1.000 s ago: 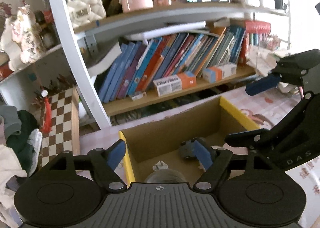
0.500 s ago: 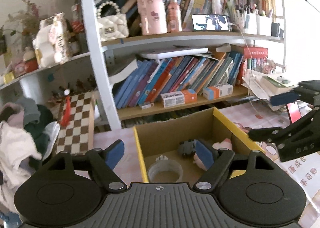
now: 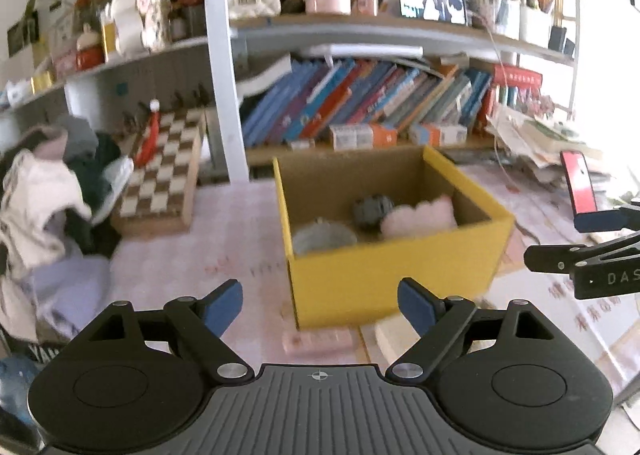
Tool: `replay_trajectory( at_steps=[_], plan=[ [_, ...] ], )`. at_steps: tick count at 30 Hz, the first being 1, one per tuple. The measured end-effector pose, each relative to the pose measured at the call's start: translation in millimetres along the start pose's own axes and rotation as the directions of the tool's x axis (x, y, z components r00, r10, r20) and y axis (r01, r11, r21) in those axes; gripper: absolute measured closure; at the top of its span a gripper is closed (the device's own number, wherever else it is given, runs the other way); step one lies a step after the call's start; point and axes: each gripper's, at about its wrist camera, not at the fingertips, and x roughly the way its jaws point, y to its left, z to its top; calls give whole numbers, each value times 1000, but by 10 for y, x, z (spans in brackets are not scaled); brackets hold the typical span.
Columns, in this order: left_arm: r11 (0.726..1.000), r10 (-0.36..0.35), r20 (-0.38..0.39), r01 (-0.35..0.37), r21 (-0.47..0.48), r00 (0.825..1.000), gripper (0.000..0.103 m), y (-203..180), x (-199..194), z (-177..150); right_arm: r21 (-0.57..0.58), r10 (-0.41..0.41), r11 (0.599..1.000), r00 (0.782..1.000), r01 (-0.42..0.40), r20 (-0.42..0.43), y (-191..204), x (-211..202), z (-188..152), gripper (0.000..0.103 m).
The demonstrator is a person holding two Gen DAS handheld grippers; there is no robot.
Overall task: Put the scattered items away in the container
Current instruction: 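Withdraw both tools from the box toward the white watch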
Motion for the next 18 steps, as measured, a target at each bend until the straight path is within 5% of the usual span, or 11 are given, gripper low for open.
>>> replay_trajectory(
  at_steps=[18],
  plan=[
    [999,7,-124,-12,-38,992,16,-125,-52,-593,97,5,995,989,10,-146,289,-16,-663,14]
  ],
)
